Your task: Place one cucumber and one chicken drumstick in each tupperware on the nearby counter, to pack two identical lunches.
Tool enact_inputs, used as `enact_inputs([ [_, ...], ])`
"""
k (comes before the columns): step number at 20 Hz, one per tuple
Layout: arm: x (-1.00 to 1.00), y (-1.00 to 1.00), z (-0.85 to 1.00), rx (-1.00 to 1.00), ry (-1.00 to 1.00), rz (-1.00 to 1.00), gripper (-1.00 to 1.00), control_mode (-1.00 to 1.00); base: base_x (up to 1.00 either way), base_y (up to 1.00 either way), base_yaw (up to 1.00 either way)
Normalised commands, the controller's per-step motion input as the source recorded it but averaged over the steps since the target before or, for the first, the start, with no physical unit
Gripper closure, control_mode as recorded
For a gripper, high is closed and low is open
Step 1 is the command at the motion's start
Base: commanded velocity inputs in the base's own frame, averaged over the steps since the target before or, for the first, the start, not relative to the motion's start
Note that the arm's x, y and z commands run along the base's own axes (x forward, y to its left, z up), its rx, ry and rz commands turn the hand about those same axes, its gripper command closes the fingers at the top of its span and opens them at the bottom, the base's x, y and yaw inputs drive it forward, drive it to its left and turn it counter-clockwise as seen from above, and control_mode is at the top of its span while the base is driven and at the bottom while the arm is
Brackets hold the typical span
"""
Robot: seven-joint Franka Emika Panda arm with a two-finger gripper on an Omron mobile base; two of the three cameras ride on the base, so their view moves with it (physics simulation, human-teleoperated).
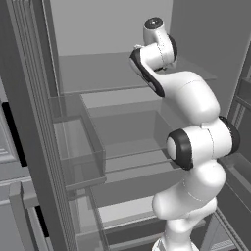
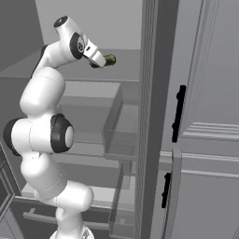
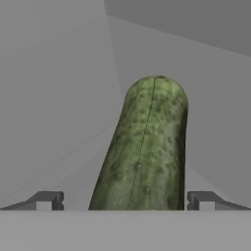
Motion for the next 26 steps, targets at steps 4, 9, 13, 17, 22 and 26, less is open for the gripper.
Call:
enact_inputs([
  [4,0.04,-0.02,-0.13,0.0,0.0,0.0,-1.0,-1.0,0.0,0.0,0.0],
  [9,0.09,0.0,-0.28,0.0,0.0,0.0,1.0,-1.0,0.0,0.0,0.0],
  [13,0.0,0.0,-0.11,0.0,0.0,0.0,1.0,-1.0,0.0,0.0,0.0],
  [17,-0.41,-0.04,0.0,0.01,-0.03,-0.01,1.0,-1.0,0.0,0.0,0.0],
  [22,-0.88,0.06,-0.11,0.0,-0.01,0.23,1.0,-1.0,0.0,0.0,0.0],
  [26,-1.0,0.36,-0.06,0.0,0.0,0.4,1.0,-1.0,0.0,0.0,0.0],
])
